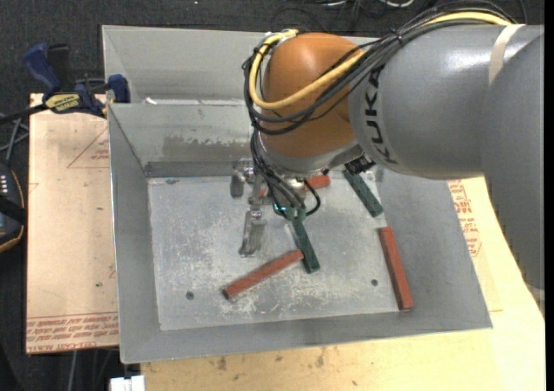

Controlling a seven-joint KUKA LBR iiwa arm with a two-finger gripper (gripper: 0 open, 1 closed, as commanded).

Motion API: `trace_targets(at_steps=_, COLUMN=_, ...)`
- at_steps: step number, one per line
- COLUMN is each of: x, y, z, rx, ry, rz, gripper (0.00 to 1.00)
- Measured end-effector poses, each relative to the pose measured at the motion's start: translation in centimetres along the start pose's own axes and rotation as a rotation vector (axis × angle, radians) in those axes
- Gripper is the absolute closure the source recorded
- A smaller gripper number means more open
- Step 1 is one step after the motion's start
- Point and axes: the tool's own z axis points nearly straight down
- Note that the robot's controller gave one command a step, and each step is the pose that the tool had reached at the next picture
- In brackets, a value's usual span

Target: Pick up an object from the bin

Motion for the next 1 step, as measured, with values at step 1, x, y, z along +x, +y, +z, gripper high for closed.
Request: trace_targets(at_steps=1, x=-0.17, y=-0.07, z=-0.47, rx=-0.001, ry=-0.008, rz=0.003, gripper=0.0)
